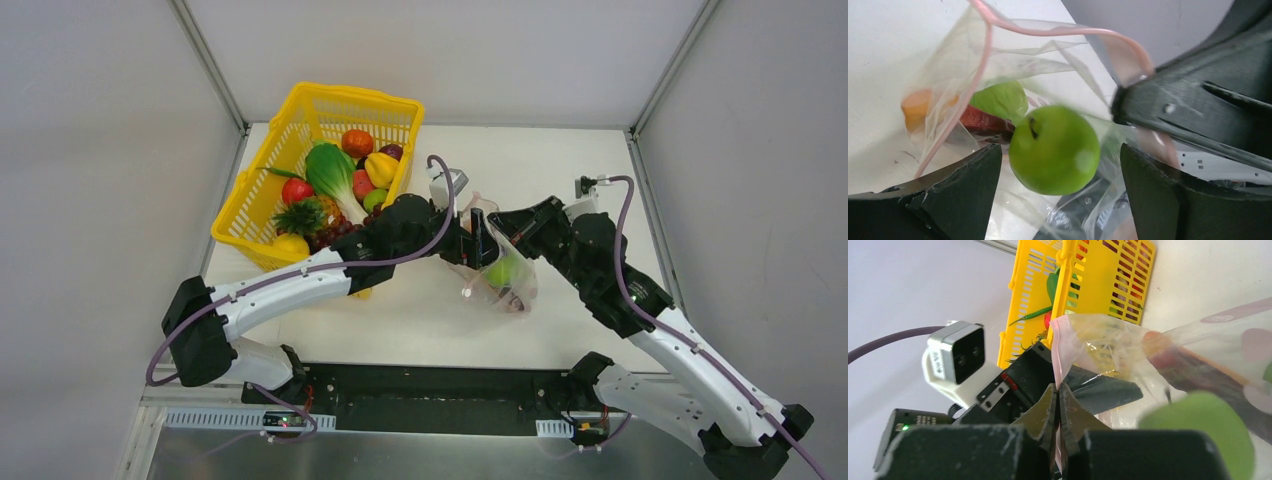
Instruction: Place the food in the zip-top bag and seal the zipper
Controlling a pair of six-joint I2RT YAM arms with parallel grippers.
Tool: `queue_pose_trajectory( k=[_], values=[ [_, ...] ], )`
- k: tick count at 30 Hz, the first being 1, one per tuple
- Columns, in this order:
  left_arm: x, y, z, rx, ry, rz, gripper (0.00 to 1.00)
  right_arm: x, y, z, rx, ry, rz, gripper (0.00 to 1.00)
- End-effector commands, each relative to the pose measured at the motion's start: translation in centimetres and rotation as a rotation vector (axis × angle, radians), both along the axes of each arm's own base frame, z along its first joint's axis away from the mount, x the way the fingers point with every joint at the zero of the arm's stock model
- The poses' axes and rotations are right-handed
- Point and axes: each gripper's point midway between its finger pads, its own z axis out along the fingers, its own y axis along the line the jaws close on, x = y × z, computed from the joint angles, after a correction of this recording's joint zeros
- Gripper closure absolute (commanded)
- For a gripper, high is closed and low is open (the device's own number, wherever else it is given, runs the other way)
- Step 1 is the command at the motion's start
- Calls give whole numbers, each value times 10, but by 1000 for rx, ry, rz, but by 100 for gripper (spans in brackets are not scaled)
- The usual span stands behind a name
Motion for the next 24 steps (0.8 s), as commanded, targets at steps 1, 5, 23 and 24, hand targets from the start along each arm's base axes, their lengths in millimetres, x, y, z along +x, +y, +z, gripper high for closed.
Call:
queue_pose_trajectory(
  k=[1, 5, 23, 24],
  values=[
    [-21, 1, 37, 5, -77, -110, 10, 4, -1, 15, 63, -36, -14, 97],
    [-18, 20, 39, 66, -106, -58, 10, 6, -7, 11, 48, -37, -37, 97],
    [-18, 114, 61, 285, -228, 132, 9, 3, -10, -13, -47, -13, -14, 98],
    [-16, 124, 61, 311, -235, 165, 7, 3, -10, -14, -49, -12, -16, 98]
  ],
)
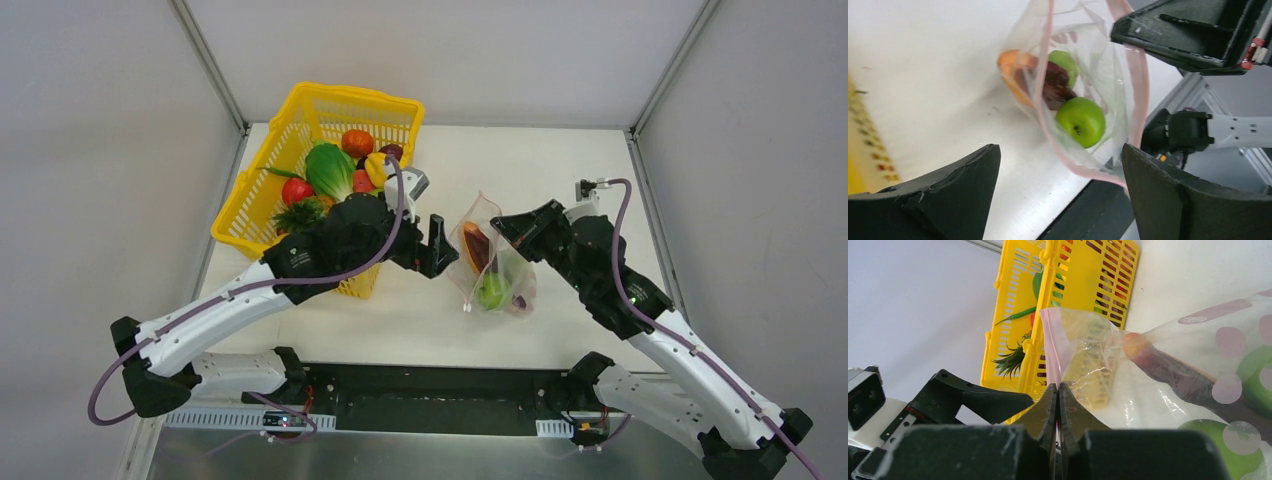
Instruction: Place the food in the zip-top bag and seal the zipper
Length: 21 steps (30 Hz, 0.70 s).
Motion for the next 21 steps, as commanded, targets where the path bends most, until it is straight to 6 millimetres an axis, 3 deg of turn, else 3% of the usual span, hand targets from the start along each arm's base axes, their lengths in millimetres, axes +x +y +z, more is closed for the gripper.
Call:
queue_pose_trajectory(
  k=[1, 7, 13, 17, 21],
  values=[
    [11, 50, 22, 96, -116, 152, 5, 0, -1, -1, -11, -20, 8, 98],
    [25, 117, 22, 224, -172, 361, 1, -1, 2, -14, -46, 1, 25, 98],
    [40, 167, 10, 243, -87, 477, 1, -1, 3, -19, -72, 1, 38, 99],
    [49, 186, -2, 296, -36, 505, 1, -1, 1, -19, -79, -3, 32, 98],
    [62, 188, -18, 331, 37, 481, 1, 0, 1, -18, -82, -5, 32, 98]
  ],
)
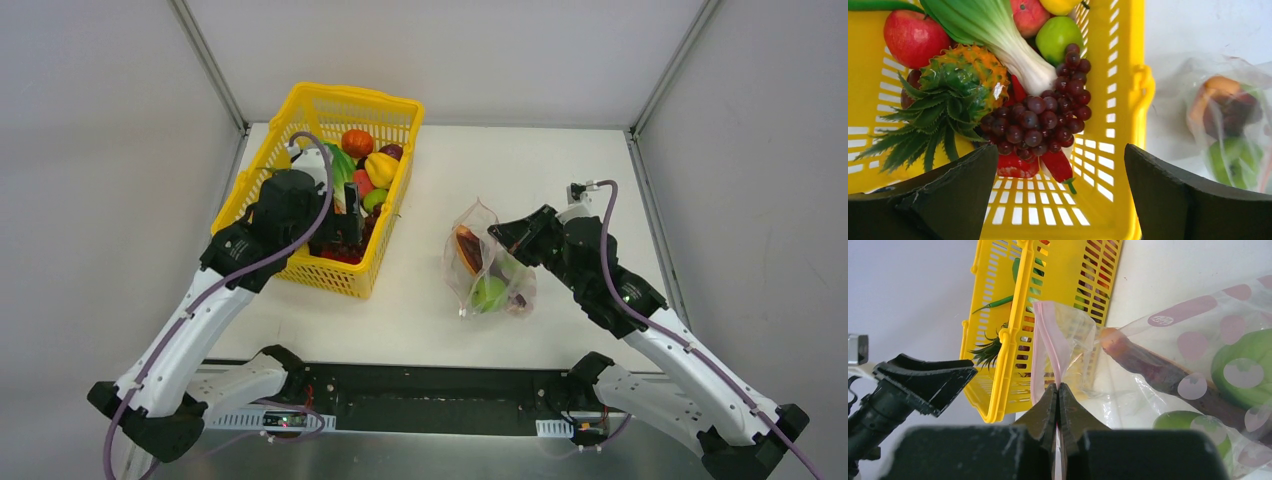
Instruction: Place the food in the zip-top bag and seal the zipper
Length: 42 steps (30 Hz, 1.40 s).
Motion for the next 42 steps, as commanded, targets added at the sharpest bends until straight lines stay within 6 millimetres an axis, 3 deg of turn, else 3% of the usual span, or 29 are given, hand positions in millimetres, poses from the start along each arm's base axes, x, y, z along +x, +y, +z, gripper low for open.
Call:
queue_pose_trajectory(
  k=[1, 9, 22, 31, 37, 42],
  values=[
    [8, -4, -10, 12, 78, -69, 1, 2, -1, 5, -6, -29, 0, 98],
    [46, 8, -21, 7, 157, -11, 1, 2, -1, 2, -14, -21, 1, 98],
    [95, -3, -61, -8, 272, -19, 4, 2, 2, -2, -26, -4, 10, 98],
    [114, -3, -93, -7, 341, -12, 5, 1, -1, -8, -12, 10, -4, 98],
    [115, 2, -118, 27, 417, 2, 9, 3, -1, -6, -25, 10, -6, 98],
    [113, 15, -124, 75, 433, 46, 14, 1, -2, -7, -22, 8, -7, 98]
  ],
)
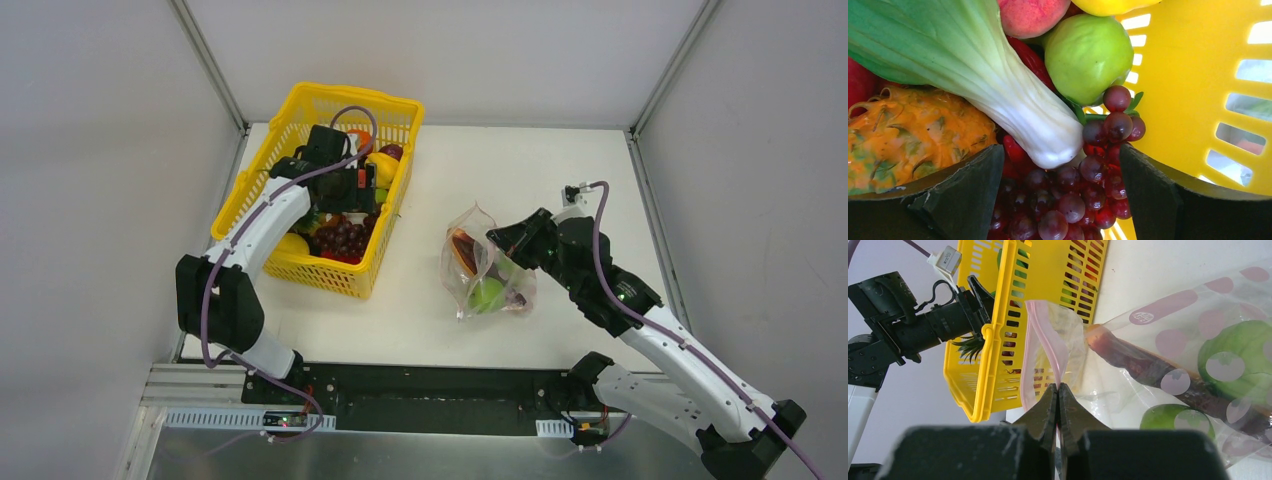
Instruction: Place the food in the zip-top bag and seal the zipper
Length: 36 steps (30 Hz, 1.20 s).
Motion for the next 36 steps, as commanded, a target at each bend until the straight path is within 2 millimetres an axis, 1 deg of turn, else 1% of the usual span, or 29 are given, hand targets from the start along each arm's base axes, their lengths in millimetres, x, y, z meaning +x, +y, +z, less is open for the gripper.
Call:
queue_pose_trajectory(
  k=[1, 4, 8, 12, 16, 19, 21, 23, 26, 27, 28, 29, 30, 31, 32, 33, 36],
  values=[
    [3, 25, 1, 88, 2, 53, 15, 1, -3, 11, 17, -29, -14, 98],
    [2, 36, 6, 117, -31, 81, 14, 0, -5, 13, 11, -37, -17, 98],
    [11, 42, 32, 109, -116, 112, 12, 1, -7, 14, 10, -40, -27, 97],
    [30, 49, 62, 67, -191, 154, 12, 3, -4, 13, 6, -34, -21, 97],
    [51, 55, 101, 26, -317, 227, 10, 5, -4, 11, -9, -27, -25, 97],
    [69, 65, 119, 20, -377, 311, 7, 7, -4, 10, -12, -30, -34, 97],
    [85, 72, 118, 22, -386, 367, 7, 9, -4, 9, -21, -29, -36, 97],
    [97, 77, 112, 17, -366, 398, 8, 10, -3, 8, -28, -28, -35, 97],
    [113, 80, 99, 22, -347, 414, 8, 11, -3, 5, -37, -25, -36, 96],
    [117, 82, 91, 31, -326, 426, 8, 11, -3, 5, -39, -24, -34, 96],
    [120, 82, 84, 26, -305, 426, 9, 11, -3, 5, -39, -26, -33, 96],
    [121, 79, 81, 18, -291, 413, 13, 11, -2, 4, -40, -24, -31, 96],
    [118, 77, 79, 12, -284, 402, 17, 11, -2, 3, -42, -22, -32, 96],
    [116, 74, 78, -10, -304, 391, 17, 11, -3, 3, -44, -22, -33, 96],
    [119, 70, 87, -51, -370, 376, 15, 12, -3, 2, -46, -22, -35, 96],
    [114, 68, 91, -66, -397, 363, 13, 12, -3, 2, -48, -21, -34, 96],
    [85, 71, 103, -31, -353, 318, 11, 13, -2, 0, -56, -18, -34, 96]
  ],
)
